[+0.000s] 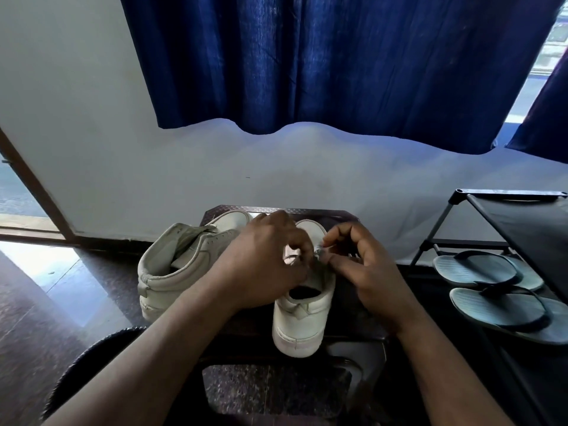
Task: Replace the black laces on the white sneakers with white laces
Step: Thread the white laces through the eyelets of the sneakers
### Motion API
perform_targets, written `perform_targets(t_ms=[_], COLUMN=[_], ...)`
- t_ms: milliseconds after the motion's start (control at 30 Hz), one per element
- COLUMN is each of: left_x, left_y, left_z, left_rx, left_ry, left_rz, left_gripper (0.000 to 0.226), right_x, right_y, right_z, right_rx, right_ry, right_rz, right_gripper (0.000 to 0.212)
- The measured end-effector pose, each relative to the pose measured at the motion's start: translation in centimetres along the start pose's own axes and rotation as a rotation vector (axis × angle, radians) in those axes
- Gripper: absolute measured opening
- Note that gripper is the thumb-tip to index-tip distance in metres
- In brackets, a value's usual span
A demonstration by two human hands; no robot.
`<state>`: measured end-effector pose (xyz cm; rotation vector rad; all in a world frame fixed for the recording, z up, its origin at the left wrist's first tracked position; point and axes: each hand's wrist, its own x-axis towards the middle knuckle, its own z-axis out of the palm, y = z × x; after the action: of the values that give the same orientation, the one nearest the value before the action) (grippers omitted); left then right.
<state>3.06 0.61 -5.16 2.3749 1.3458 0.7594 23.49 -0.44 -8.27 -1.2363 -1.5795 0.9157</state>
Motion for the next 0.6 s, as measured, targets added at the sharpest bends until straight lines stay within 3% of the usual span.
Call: perform_targets(t_ms=[100,200,300,400,600], left_x=[-0.2,0.2,0.4,0.1,-0.1], left_y=[1.2,2.4,1.9,1.0,1.2], left_z=[0.3,0.5,0.1,-0.6,-0.4], left_rx=[0.31,0.458,0.338,0.236,0.298], left_ry=[-0.148,-0.166,-0.155,-0.158,-0.167], left_rz=[-0.027,-0.058,-0.141,-0.215,-0.19], left_gripper=[0.034,0.033,0.021,0.029,0.032], right_x=[-0.3,-0.4,-0.4,-0.5,-0.3], right_y=[0.0,-0.3,-0.4,-0.5,-0.2], right_z=[0.7,0.7,0.6,0.9,1.1], right_rx=[-0.153,-0.165,-0.242,-0.332,-0.337], right_ry=[0.004,0.031,0.131,0.215,0.233], right_rz=[-0.019,-0.029,-0.079,-0.116,-0.114], right_gripper=[0.028,0.026,0.024,0.022,0.018])
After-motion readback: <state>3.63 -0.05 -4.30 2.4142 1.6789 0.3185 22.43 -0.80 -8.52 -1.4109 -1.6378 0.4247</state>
